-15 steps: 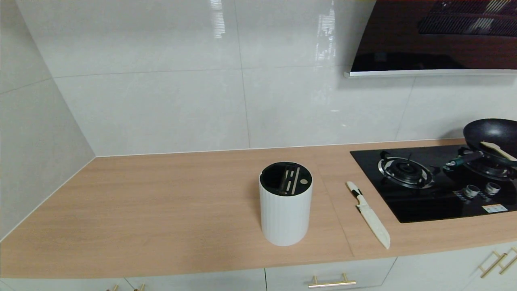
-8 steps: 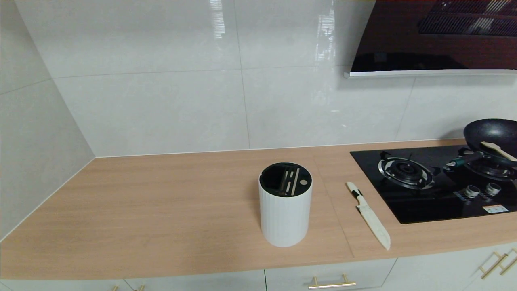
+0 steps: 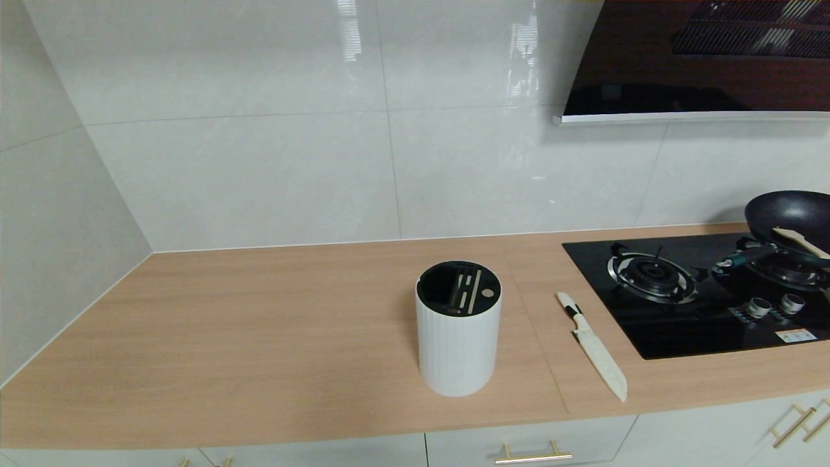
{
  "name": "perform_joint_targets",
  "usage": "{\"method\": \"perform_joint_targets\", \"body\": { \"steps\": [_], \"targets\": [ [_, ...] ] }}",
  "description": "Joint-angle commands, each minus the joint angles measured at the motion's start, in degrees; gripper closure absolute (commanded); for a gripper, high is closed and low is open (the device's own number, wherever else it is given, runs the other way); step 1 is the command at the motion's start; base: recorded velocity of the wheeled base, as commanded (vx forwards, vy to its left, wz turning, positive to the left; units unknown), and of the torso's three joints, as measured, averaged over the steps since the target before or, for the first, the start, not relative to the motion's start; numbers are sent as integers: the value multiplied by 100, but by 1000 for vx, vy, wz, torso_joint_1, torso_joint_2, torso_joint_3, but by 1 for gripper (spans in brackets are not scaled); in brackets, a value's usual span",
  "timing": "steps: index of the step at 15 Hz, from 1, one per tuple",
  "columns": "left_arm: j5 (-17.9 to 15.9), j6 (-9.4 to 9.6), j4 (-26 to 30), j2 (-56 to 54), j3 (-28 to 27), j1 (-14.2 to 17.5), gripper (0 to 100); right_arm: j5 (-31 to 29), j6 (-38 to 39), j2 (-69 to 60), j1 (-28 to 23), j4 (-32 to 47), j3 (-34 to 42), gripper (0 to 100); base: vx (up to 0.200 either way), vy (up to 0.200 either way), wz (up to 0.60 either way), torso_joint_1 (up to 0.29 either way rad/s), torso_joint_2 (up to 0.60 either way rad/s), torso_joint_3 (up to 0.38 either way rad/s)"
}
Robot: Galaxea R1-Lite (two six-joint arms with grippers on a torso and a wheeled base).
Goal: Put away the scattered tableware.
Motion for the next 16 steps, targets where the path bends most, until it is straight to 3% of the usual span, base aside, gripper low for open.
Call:
{"method": "perform_joint_targets", "body": {
  "steps": [1,4,10,16],
  "targets": [
    [5,-7,-4,0,1,2,0,119,161,1207,164,291,-1717,0,0,0,0,0,0,0],
    [5,-7,-4,9,1,2,0,277,134,3298,164,554,-2710,0,0,0,0,0,0,0],
    [5,-7,-4,9,1,2,0,365,-15,7166,630,493,-3747,0,0,0,0,0,0,0],
    [5,2,-4,9,1,2,0,470,-112,9495,674,-676,-4266,0,0,0,0,0,0,0]
  ]
}}
